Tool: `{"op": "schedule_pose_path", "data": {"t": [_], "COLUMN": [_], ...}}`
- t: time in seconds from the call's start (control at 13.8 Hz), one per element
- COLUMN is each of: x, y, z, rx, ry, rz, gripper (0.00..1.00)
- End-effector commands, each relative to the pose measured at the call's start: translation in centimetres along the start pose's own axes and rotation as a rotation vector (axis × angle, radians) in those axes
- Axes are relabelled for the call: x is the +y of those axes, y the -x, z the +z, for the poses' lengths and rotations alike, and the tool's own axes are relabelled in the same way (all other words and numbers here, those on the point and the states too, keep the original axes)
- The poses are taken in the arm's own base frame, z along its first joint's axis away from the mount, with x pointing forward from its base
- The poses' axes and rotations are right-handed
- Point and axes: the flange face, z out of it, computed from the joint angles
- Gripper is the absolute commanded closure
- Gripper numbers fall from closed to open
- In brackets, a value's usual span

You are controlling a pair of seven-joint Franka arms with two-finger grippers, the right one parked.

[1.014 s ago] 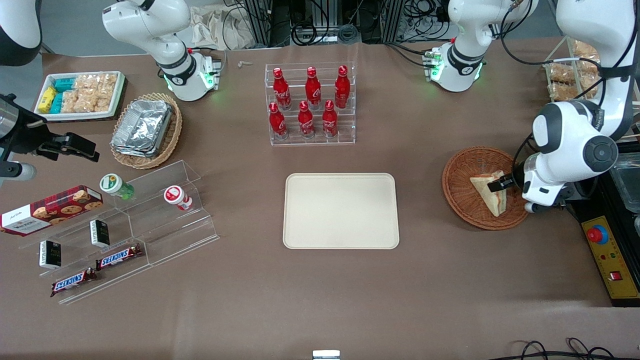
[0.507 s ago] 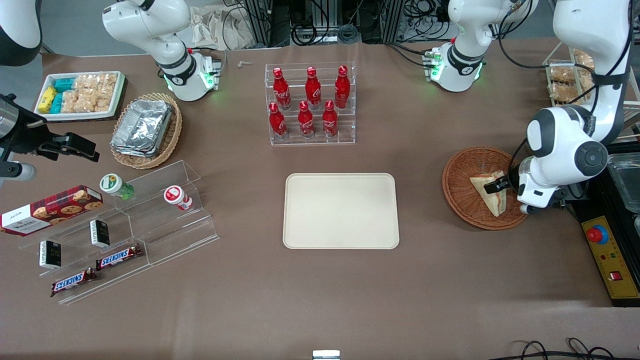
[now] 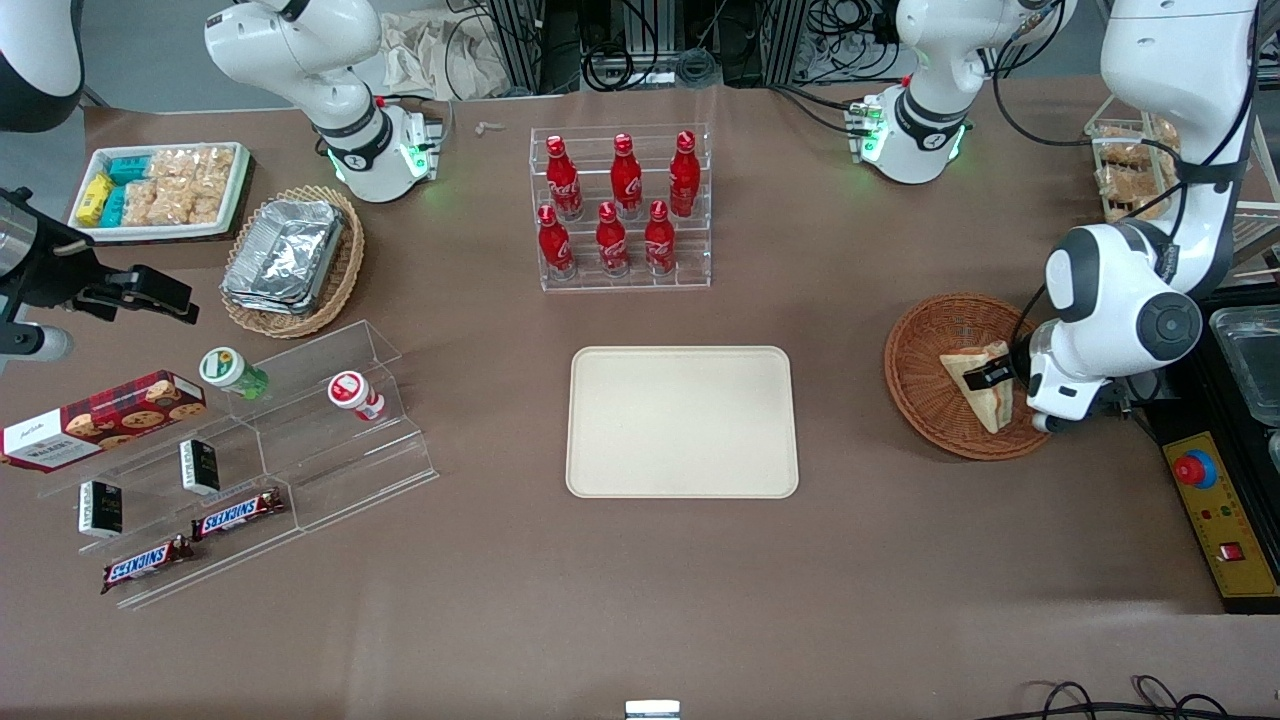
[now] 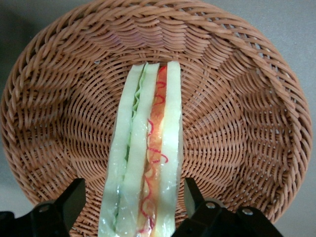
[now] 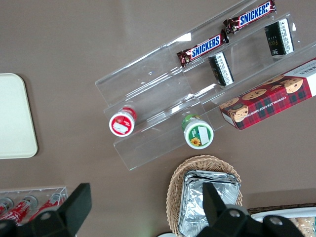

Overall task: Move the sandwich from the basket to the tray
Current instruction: 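Lower the left gripper and close it on the sandwich's edge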

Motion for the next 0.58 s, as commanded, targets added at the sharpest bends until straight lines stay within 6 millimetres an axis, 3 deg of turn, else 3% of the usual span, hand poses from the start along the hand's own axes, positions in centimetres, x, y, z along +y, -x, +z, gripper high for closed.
{"op": "schedule_pose_path", "data": {"t": [0.0,0.14,0.29,0.51], "x": [1.1,2.6,2.7,3.2], "y": [0.5,1.0,1.0,0.7], "z": [0.6,0.8,0.6,-1.0], "rx": [0.009,0.020,0.031,0.024], "ry": [-0.008,-0.036,-0.055,-0.060], "rz": [-0.035,-0.045,-0.059,-0.066], "gripper": [0.25,0.40,0.55,0.73]}}
